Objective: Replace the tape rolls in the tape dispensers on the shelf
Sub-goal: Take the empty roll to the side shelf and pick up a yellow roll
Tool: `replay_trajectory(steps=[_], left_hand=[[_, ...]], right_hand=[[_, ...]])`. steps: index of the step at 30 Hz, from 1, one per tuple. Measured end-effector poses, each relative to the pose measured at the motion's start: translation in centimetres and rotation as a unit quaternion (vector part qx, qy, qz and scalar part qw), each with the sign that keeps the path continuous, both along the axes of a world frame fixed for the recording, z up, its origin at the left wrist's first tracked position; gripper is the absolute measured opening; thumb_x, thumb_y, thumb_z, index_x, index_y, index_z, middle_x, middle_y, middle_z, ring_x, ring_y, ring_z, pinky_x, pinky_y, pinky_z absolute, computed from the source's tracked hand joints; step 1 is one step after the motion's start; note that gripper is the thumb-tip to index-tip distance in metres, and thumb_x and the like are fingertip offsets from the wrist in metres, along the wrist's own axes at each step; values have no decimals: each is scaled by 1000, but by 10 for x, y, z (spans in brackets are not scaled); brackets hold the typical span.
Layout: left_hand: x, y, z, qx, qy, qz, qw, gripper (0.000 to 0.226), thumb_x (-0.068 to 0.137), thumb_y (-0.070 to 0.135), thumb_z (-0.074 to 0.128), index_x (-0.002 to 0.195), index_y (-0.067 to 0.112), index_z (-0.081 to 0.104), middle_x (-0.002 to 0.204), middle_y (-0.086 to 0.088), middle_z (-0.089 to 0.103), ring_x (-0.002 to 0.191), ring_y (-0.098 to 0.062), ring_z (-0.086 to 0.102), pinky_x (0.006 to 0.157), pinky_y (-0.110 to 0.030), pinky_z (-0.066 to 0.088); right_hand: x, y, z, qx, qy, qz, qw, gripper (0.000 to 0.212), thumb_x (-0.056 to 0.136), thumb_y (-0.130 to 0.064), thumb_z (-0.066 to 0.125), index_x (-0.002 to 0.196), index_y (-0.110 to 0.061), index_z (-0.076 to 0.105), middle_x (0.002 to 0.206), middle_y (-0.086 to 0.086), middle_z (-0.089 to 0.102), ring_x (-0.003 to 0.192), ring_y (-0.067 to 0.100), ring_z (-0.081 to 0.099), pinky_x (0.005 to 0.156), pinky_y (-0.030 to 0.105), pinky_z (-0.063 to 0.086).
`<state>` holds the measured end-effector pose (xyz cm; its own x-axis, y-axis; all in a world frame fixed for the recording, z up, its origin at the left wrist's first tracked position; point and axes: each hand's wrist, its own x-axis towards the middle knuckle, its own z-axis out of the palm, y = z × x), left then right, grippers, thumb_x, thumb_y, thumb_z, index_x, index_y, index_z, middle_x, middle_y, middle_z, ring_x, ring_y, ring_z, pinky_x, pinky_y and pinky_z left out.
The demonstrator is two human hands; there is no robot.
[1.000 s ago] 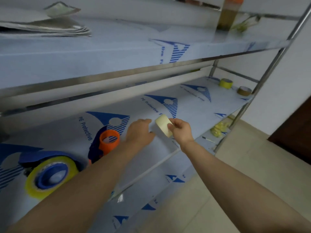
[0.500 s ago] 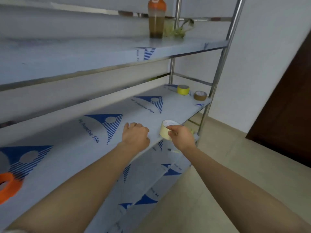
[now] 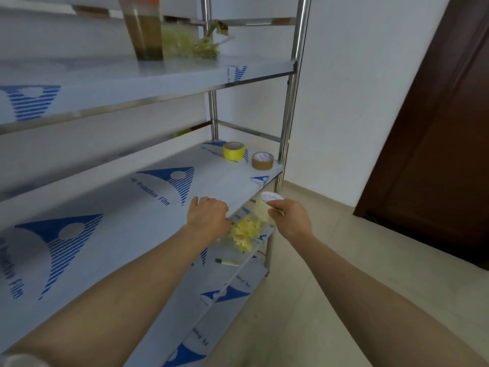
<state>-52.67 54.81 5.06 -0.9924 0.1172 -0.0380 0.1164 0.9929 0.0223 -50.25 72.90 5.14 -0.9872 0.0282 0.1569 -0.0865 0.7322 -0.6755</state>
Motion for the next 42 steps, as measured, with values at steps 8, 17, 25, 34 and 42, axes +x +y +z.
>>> replay_trajectory(steps=[8, 17, 25, 34, 42], left_hand=[[-141, 40, -14, 45, 4, 8, 999, 38, 91, 29, 45, 125, 19, 58, 131, -2, 57, 123, -22, 49, 112, -34, 24], [-258, 62, -7, 76, -11, 57, 995, 40, 93, 28, 45, 131, 17, 53, 139, -4, 50, 128, -23, 45, 106, -29, 31], [-349, 67, -29, 97, -28, 130, 986, 42, 90, 23, 48, 132, 22, 52, 137, -8, 51, 125, -27, 49, 96, -34, 43], [-445, 87, -57, 199, -10, 269, 942, 49, 88, 22, 54, 134, 10, 44, 126, -15, 58, 112, -33, 58, 95, -45, 49], [-472, 79, -86, 296, 1, 299, 907, 53, 88, 12, 59, 138, 8, 42, 138, -12, 50, 122, -28, 53, 76, -19, 53]], right_hand=[[-141, 42, 5, 31, -19, 2, 999, 29, 91, -12, 54, 118, -13, 64, 127, 10, 62, 119, 28, 55, 94, 31, 42], [-279, 53, 15, 44, -24, 51, 997, 30, 92, -17, 53, 120, -19, 63, 128, 9, 61, 121, 28, 51, 101, 38, 41], [-383, 44, 7, -2, -26, 118, 993, 28, 92, -12, 50, 117, -12, 64, 123, 12, 62, 115, 28, 55, 89, 22, 40], [-464, 44, -11, -90, 2, 201, 976, 25, 93, -10, 51, 113, -8, 66, 112, 13, 68, 104, 26, 61, 78, 21, 39], [-500, 48, -29, -113, 8, 240, 964, 25, 91, -9, 52, 112, -7, 65, 110, 16, 67, 103, 30, 60, 87, 33, 46]])
